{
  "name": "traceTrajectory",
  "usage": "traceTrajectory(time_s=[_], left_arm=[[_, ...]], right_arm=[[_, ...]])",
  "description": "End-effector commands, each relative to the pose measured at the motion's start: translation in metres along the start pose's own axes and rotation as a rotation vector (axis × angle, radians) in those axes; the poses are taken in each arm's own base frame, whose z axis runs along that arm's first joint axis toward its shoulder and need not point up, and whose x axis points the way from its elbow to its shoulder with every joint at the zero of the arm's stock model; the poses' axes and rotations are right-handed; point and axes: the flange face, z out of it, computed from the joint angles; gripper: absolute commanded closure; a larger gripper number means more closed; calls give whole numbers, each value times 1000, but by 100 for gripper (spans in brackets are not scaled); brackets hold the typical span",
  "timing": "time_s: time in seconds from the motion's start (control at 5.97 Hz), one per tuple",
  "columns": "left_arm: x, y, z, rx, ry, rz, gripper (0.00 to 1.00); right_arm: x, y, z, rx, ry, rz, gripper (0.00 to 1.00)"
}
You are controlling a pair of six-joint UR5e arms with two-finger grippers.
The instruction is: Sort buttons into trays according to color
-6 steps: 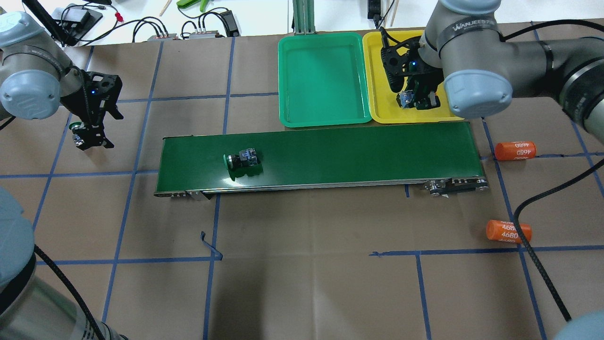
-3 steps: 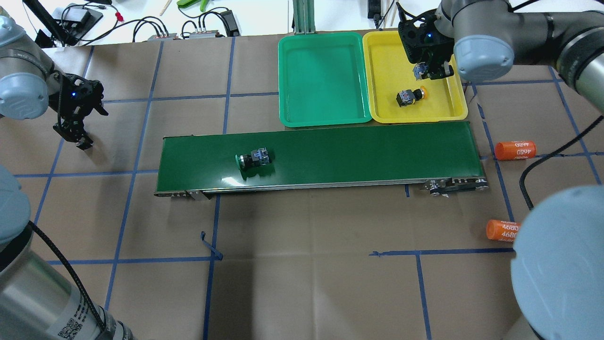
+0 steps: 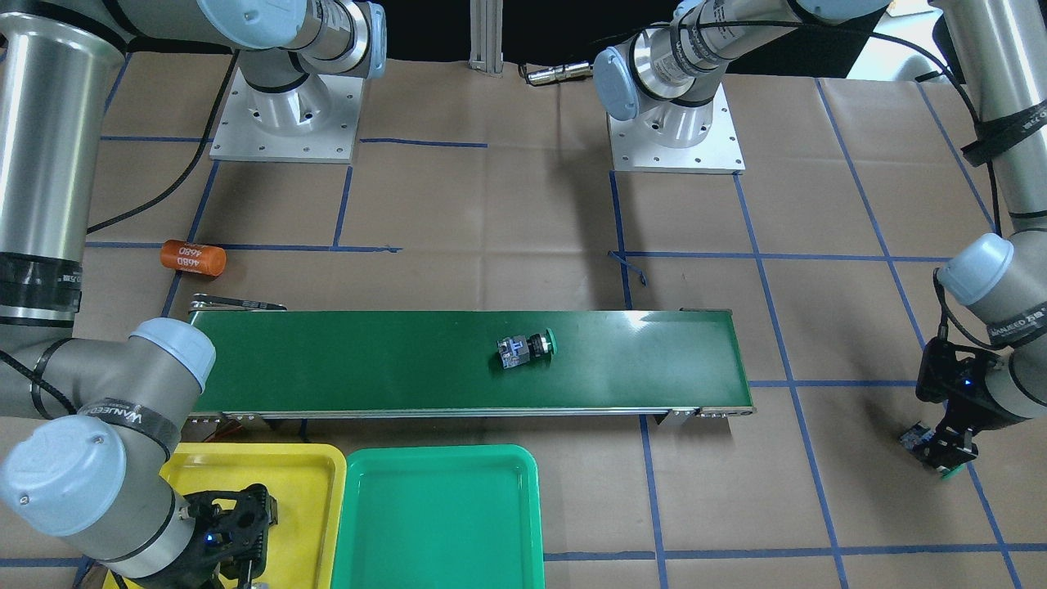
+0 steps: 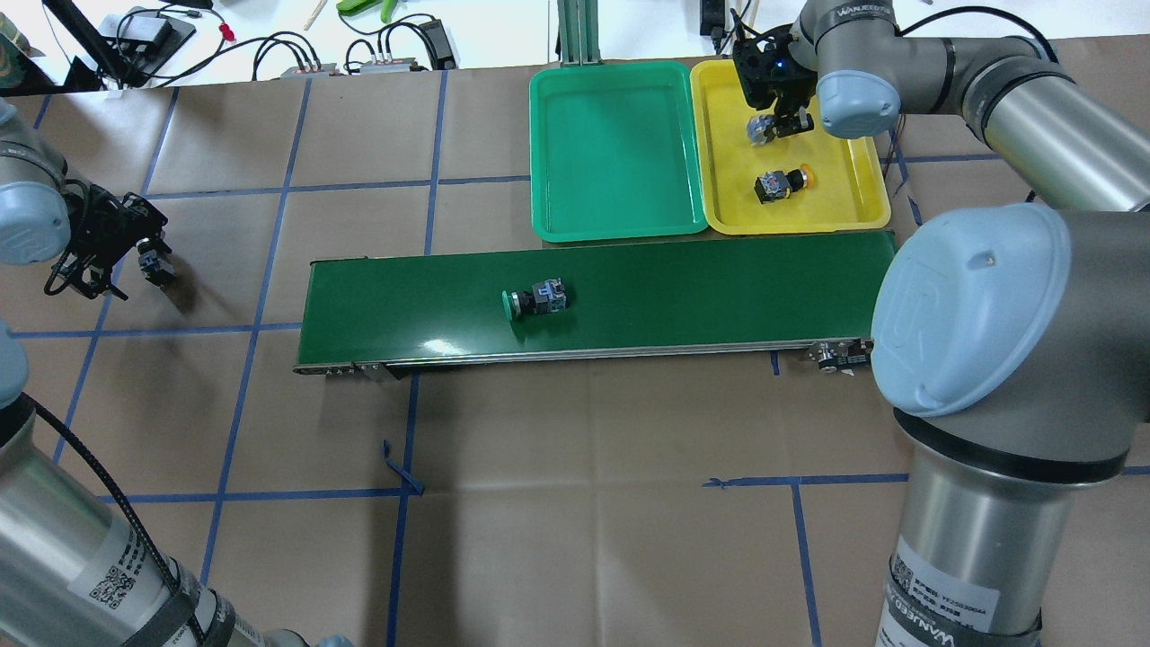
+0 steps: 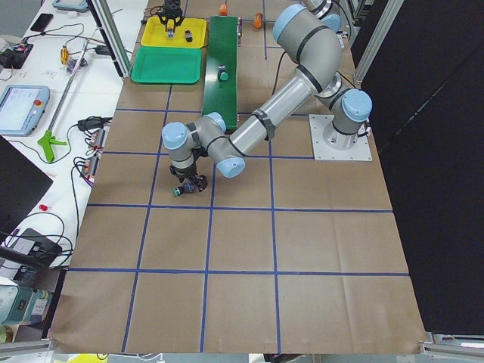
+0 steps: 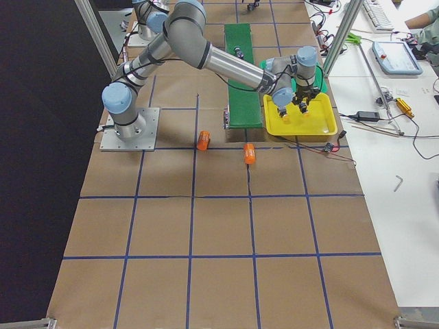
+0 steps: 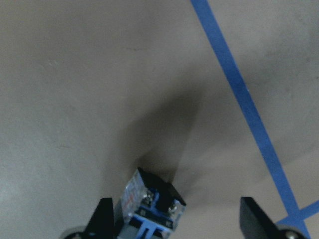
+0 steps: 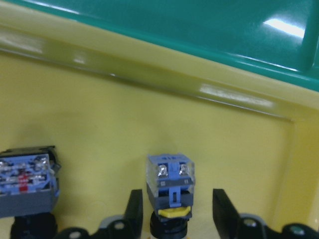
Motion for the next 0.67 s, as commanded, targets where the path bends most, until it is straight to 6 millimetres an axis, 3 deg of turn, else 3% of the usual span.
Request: traceTrajectory(time_s=[0.0, 0.17, 0.33, 0.5], left_arm=[[0, 7, 19, 18, 0, 4, 58], [0, 7, 19, 16, 0, 4, 94], [1, 7, 6, 1, -7, -3, 100], [-3, 0, -11, -6, -11, -48, 100]], right_arm=[[-10, -10, -67, 10, -91, 41, 0], [-25, -20, -101, 10, -165, 86, 0], [-60, -36, -137, 26, -246, 105, 0], [-113, -55, -160, 25, -273, 156, 0]])
